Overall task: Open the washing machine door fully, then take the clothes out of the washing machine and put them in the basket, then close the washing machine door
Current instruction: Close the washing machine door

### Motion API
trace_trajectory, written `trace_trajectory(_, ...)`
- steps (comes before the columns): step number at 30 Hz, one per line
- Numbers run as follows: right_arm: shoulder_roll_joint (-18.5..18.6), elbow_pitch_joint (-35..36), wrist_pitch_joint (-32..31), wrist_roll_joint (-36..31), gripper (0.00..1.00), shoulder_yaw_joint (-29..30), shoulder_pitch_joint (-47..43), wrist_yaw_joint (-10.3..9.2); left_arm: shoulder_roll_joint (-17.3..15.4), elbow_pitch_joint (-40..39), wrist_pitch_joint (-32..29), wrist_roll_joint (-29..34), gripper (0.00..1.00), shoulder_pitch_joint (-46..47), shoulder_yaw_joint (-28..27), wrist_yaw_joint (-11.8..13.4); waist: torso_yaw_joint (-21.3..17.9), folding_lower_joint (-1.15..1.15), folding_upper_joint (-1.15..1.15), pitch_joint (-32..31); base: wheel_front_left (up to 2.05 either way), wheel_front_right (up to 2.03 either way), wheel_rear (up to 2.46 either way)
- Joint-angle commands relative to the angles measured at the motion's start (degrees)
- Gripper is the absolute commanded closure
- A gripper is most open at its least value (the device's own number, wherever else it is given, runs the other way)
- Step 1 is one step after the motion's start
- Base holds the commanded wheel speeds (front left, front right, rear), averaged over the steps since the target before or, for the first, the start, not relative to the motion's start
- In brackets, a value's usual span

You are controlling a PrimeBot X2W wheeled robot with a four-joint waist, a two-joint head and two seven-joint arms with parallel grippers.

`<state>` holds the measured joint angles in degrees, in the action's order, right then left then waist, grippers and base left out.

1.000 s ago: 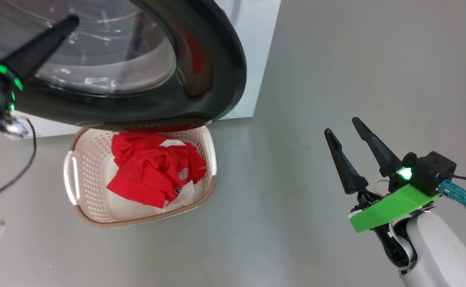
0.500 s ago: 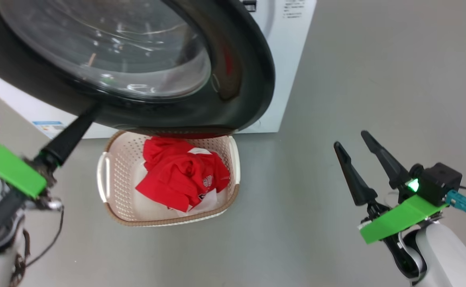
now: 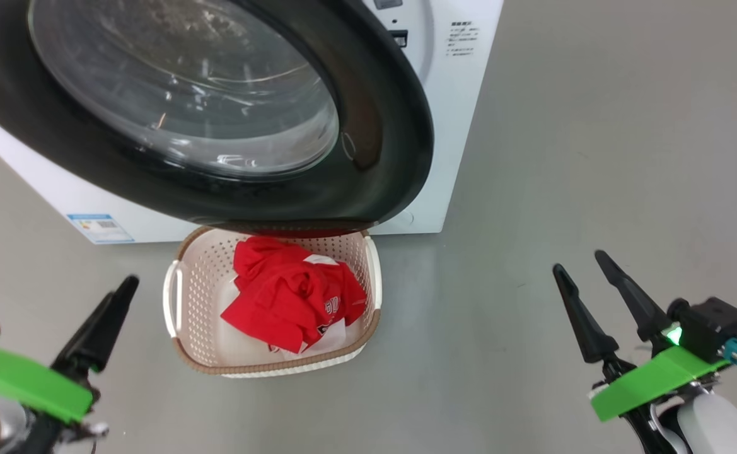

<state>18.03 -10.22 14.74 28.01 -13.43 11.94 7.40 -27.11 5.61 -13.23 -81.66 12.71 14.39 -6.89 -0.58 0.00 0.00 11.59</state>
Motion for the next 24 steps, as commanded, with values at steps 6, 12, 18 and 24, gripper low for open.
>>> trace_trajectory(6, 1.1, 1.7, 0.3, 0.6, 0.00, 0.5, -3.5, 0.09, -5.1, 0.5, 12.1, 4.3, 0.00, -3.7, 2.1, -0.6, -1.8, 0.00, 0.00, -1.2, 0.00, 0.00, 0.00)
trace_trajectory(12, 1.1, 2.0, 0.3, 0.7, 0.00, 1.0, -4.6, 0.09, -8.2, 3.4, 24.8, 10.4, 0.00, -6.0, 7.8, -0.6, -3.0, 0.00, 0.00, -2.1, 0.00, 0.00, 0.00)
trace_trajectory(18, 1.3, 2.5, 0.3, 0.6, 0.00, 1.7, -5.2, 0.09, -7.4, 7.6, 28.2, 19.8, 0.00, -5.7, 6.4, -0.6, -3.6, 0.00, 0.00, -2.7, 0.00, 0.00, 0.00)
trace_trajectory(24, 1.6, 2.6, 0.3, 0.6, 0.00, 2.1, -5.7, 0.09, -3.8, 7.9, 28.2, 28.7, 0.00, -7.4, 1.3, -0.6, -3.7, 0.00, 0.00, -3.4, 0.00, 0.00, 0.00)
